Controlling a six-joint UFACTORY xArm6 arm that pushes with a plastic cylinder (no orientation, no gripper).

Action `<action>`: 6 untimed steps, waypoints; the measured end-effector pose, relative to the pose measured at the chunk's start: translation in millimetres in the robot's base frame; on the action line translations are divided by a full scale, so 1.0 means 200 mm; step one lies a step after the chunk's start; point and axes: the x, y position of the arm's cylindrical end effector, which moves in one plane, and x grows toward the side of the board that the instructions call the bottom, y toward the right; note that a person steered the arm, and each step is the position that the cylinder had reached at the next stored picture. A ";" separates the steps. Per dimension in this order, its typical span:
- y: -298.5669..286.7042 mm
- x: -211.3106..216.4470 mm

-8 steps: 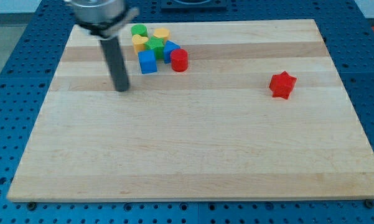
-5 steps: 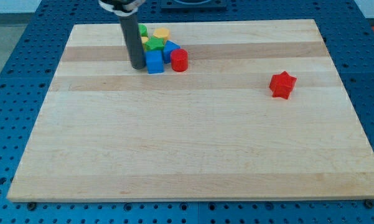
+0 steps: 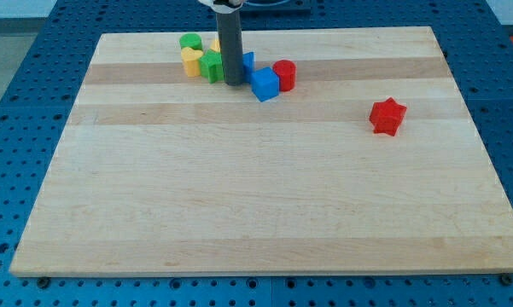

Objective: Move the blue cube close to red blocks

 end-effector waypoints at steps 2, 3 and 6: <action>-0.09 -0.14; 0.19 -0.15; 0.44 0.11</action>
